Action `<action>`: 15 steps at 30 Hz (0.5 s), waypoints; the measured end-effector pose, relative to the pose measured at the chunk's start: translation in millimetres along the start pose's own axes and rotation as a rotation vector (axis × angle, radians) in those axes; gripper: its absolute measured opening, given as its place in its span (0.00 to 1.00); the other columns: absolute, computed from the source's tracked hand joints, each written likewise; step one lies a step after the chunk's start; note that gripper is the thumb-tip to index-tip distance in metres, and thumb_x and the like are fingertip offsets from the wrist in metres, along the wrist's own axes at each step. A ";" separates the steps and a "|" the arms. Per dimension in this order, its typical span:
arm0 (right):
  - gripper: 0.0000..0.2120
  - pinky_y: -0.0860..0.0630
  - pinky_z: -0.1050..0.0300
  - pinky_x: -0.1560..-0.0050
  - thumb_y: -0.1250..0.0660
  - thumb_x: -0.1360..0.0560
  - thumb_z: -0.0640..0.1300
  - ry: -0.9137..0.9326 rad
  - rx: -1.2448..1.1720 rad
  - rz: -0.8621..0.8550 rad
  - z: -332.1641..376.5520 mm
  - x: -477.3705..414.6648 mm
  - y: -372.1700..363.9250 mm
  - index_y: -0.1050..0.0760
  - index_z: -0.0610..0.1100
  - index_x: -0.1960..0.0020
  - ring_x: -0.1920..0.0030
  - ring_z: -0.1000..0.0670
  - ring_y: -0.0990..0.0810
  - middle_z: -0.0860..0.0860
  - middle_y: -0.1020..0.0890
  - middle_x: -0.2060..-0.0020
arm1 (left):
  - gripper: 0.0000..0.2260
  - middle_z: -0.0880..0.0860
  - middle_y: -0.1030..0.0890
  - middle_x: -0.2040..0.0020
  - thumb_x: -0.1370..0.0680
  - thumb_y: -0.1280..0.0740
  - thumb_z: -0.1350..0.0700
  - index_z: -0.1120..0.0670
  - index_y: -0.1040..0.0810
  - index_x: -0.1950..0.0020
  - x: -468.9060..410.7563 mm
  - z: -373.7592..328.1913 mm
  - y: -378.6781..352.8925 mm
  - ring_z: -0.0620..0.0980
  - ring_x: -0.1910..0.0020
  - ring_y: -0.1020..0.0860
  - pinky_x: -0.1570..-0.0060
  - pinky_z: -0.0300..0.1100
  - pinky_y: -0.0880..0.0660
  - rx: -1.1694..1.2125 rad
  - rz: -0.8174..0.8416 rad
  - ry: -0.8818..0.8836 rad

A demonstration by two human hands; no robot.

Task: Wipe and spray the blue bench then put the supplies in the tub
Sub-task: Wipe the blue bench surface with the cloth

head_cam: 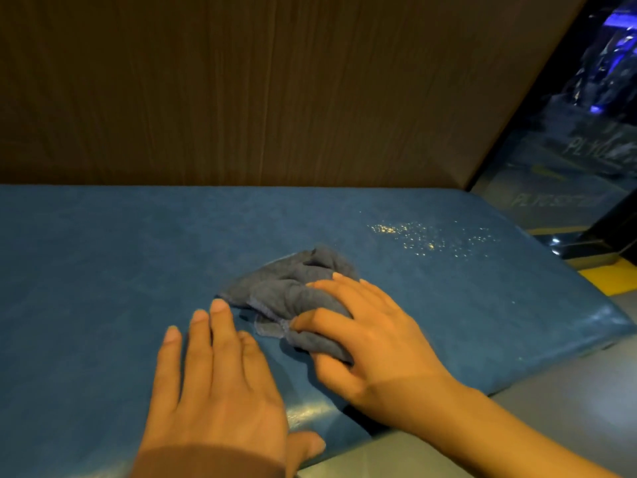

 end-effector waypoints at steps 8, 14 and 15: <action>0.14 0.30 0.58 0.39 0.40 0.33 0.50 -0.045 0.033 -0.044 -52.5 4.1 17.2 0.23 0.57 0.49 0.39 0.51 0.25 0.53 0.20 0.42 | 0.23 0.64 0.17 0.48 0.32 0.47 0.49 0.64 0.28 0.47 -1.3 -48.3 -33.1 0.63 0.48 0.18 0.36 0.51 0.41 -0.039 -0.215 -0.061; 0.17 0.29 0.51 0.41 0.43 0.33 0.52 -0.104 0.048 -0.045 -69.9 -33.9 8.1 0.21 0.52 0.49 0.42 0.47 0.22 0.52 0.19 0.45 | 0.26 0.65 0.14 0.57 0.20 0.64 0.58 0.66 0.27 0.49 -20.6 -61.5 -51.3 0.65 0.60 0.16 0.26 0.48 0.54 -0.035 -0.301 -0.112; 0.18 0.27 0.50 0.43 0.44 0.33 0.53 -0.111 0.048 -0.042 -73.0 -43.2 6.0 0.22 0.51 0.49 0.43 0.45 0.22 0.51 0.19 0.46 | 0.30 0.66 0.15 0.58 0.20 0.64 0.58 0.68 0.23 0.51 -23.0 -64.7 -53.4 0.66 0.61 0.16 0.28 0.51 0.48 -0.052 -0.272 -0.124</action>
Point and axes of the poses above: each hand's wrist, its own x-axis away from the middle knuckle, its own y-axis out of the back of the hand, z = x × y, the point moved 8 cm from there along -x, towards the middle knuckle
